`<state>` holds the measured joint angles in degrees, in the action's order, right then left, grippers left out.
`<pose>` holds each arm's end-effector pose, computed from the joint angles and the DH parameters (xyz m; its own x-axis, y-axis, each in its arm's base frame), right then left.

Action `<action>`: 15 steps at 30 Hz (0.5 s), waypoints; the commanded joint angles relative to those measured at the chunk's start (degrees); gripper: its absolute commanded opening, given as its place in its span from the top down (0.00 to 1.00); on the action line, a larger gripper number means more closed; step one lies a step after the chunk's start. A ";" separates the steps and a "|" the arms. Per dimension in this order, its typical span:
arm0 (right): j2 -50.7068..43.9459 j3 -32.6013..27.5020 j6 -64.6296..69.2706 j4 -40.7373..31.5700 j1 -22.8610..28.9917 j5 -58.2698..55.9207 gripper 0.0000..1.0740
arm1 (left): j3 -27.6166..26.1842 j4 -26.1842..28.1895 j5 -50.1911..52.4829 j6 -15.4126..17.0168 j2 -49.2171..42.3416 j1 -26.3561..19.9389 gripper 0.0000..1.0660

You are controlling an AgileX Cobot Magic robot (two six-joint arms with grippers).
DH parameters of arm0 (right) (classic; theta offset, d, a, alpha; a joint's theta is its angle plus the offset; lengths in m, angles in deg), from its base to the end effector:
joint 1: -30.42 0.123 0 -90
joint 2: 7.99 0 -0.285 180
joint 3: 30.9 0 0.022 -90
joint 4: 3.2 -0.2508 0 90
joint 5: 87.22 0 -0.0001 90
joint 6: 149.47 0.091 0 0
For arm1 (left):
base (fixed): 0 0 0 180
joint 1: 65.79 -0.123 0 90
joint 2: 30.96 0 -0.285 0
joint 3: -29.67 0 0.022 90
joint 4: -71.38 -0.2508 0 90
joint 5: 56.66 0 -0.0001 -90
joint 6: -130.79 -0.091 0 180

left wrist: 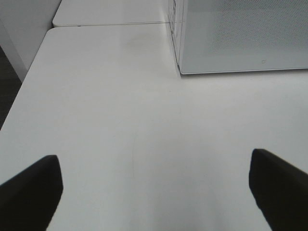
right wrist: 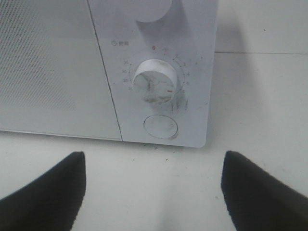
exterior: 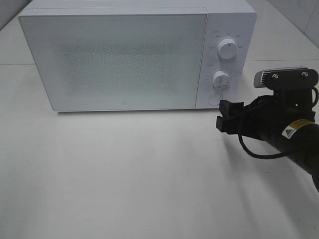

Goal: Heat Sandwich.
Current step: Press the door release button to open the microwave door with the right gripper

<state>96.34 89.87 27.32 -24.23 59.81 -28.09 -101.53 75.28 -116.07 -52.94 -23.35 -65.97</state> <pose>0.2279 0.0962 0.1406 -0.2696 -0.0009 -0.9630 -0.1735 0.9837 0.0477 -0.0040 -0.0053 0.2782 -0.4329 0.0290 -0.9010 0.0628 0.9980 0.0020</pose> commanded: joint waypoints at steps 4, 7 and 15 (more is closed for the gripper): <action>2.29 0.00 -2.23 -3.67 3.38 2.46 0.29 | 0.17 0.23 0.46 -0.06 -1.55 -0.29 0.06; 2.35 0.00 -2.29 -4.53 4.30 2.98 0.29 | 0.17 0.23 0.46 -0.06 -1.55 -0.29 0.06; 2.35 0.00 2.52 -4.93 4.35 2.98 0.29 | 0.17 0.23 0.46 -0.06 -1.55 -0.29 0.06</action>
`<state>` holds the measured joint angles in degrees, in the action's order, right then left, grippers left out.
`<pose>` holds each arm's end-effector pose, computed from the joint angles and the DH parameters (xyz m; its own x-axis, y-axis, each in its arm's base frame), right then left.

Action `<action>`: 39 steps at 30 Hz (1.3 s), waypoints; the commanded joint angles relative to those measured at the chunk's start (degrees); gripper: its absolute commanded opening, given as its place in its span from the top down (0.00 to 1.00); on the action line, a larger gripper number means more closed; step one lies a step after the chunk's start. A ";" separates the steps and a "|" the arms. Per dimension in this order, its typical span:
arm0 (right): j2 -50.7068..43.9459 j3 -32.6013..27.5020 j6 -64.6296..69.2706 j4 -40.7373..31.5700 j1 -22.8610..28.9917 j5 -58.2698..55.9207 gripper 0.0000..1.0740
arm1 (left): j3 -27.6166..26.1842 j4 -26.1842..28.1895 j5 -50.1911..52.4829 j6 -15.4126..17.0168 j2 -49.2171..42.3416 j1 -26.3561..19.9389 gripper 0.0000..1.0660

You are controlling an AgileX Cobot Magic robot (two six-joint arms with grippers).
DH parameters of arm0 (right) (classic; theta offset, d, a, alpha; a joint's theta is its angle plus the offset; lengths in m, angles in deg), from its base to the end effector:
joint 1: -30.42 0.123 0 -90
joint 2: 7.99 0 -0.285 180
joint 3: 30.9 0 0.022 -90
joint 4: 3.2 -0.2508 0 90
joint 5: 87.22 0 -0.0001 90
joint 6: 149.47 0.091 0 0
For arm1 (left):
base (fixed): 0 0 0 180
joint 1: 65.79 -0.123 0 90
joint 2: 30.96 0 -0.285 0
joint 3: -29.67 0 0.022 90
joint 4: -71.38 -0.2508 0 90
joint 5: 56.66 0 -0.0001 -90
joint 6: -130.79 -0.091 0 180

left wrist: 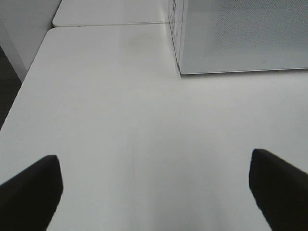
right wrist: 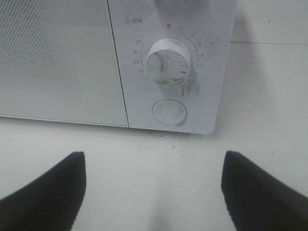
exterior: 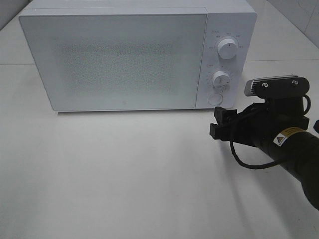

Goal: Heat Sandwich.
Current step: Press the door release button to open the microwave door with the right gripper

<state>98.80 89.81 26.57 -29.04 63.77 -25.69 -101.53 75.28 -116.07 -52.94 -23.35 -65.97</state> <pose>0.2232 0.1052 0.1328 -0.2750 -0.0072 -0.9614 -0.1608 0.9862 0.0385 -0.0040 -0.0053 0.2782 -0.4329 0.0290 -0.9010 0.0628 0.9980 0.0020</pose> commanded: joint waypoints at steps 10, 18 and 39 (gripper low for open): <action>-0.11 0.06 33.23 -0.11 0.40 0.57 0.29 | 0.17 0.23 0.46 -0.06 -1.55 -0.29 0.06; -0.11 0.06 64.69 0.11 0.40 0.29 0.29 | 0.17 0.23 0.46 -0.06 -1.55 -0.29 0.06; -0.11 0.17 93.85 -2.06 0.40 -4.07 0.94 | 0.17 0.23 0.46 -0.06 -1.55 -0.29 0.06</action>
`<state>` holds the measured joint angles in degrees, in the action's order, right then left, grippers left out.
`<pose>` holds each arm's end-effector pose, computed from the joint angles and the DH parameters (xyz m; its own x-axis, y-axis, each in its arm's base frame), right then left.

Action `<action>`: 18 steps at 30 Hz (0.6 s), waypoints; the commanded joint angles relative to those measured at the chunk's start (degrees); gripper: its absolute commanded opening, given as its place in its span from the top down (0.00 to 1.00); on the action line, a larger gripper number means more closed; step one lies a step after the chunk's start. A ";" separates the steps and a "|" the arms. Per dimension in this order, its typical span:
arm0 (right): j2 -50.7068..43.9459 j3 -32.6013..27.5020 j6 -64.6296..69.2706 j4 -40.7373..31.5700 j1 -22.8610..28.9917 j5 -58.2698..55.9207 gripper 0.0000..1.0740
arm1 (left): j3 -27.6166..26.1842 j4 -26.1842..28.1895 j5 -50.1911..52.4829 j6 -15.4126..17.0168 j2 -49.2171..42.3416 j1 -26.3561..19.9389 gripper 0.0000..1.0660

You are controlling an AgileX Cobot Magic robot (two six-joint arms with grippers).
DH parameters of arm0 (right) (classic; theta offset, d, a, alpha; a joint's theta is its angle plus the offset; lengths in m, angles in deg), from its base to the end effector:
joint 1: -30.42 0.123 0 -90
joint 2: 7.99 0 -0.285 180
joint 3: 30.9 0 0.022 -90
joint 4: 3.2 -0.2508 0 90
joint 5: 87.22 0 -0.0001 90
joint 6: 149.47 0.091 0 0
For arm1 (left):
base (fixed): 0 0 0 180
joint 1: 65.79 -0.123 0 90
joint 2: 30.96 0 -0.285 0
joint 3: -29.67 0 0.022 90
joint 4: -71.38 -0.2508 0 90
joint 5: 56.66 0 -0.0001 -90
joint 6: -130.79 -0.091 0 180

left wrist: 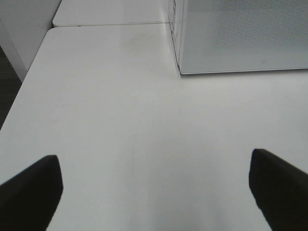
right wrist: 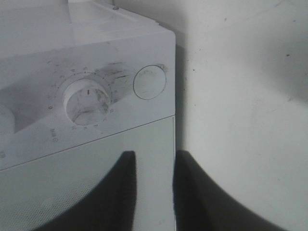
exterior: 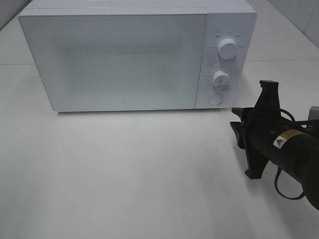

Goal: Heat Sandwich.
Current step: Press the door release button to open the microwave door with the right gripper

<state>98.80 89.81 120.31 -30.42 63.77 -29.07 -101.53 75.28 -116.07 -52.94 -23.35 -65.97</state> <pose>0.2218 0.1037 0.1275 -0.1193 0.9871 0.1064 0.3420 -0.0598 0.9378 -0.0040 -0.0053 0.2782 -0.4329 0.0290 -0.9010 0.0628 0.9980 0.0020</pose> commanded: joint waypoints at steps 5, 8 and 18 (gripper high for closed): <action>-0.11 0.17 0.11 -1.49 0.40 -0.46 1.00 | 0.17 0.23 0.46 -0.06 -1.55 -0.29 0.06; -0.11 0.23 -0.57 -1.78 0.40 -0.46 1.00 | 0.17 0.23 0.46 -0.06 -1.55 -0.29 0.06; 0.34 3.38 -6.30 -5.27 -0.34 -4.53 1.00 | 0.17 0.23 0.46 -0.06 -1.55 -0.29 0.06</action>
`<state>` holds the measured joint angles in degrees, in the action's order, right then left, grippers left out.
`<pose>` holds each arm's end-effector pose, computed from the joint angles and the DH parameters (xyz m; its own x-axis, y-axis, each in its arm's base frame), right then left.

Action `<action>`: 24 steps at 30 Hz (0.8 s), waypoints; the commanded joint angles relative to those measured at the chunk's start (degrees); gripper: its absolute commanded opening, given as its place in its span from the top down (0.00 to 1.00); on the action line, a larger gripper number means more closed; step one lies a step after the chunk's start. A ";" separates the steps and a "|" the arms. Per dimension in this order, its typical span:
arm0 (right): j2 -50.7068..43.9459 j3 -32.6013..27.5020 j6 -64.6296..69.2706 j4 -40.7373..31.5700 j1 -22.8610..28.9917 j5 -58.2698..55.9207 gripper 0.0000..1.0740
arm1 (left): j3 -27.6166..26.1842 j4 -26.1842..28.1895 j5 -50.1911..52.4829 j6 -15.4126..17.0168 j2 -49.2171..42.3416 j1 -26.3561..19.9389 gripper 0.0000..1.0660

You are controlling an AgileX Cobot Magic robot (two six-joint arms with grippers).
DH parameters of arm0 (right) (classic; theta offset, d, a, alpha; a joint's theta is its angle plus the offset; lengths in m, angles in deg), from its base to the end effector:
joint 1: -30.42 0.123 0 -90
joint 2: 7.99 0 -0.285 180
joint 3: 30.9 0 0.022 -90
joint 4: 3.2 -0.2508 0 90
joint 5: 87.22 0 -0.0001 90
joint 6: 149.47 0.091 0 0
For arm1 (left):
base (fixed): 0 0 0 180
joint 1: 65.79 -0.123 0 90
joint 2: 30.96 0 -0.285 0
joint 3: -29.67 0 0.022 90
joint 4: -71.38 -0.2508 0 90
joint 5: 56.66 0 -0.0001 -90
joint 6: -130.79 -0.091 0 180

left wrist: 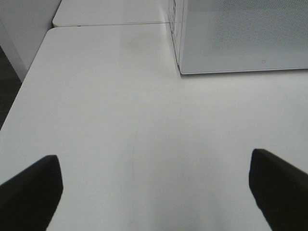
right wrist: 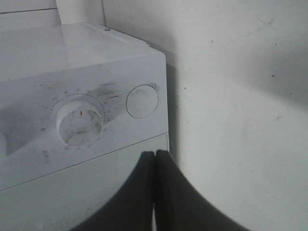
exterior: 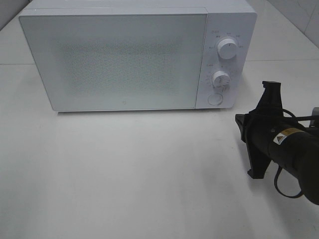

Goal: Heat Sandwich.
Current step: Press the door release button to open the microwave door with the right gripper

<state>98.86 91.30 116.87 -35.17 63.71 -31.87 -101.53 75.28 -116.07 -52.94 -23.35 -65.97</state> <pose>0.2266 0.1014 0.1266 -0.0625 0.9947 0.0811 0.3688 -0.0525 0.9280 -0.0040 -0.0053 0.2782 -0.4329 0.0290 -0.9010 0.0628 0.9980 0.0020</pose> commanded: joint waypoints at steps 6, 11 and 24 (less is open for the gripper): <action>5.10 7.05 -2.41 2.18 -3.32 -4.47 1.00 | 0.17 0.23 0.46 -0.06 -1.55 -0.29 0.06; 8.71 11.00 -2.18 3.67 -4.81 -5.21 1.00 | 0.17 0.23 0.46 -0.06 -1.55 -0.29 0.06; 16.56 20.11 -2.35 3.67 -6.82 -6.59 1.00 | 0.17 0.23 0.46 -0.06 -1.55 -0.29 0.06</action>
<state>114.62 110.15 114.81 -31.97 57.64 -38.12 -101.53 75.28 -116.07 -52.94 -23.35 -65.97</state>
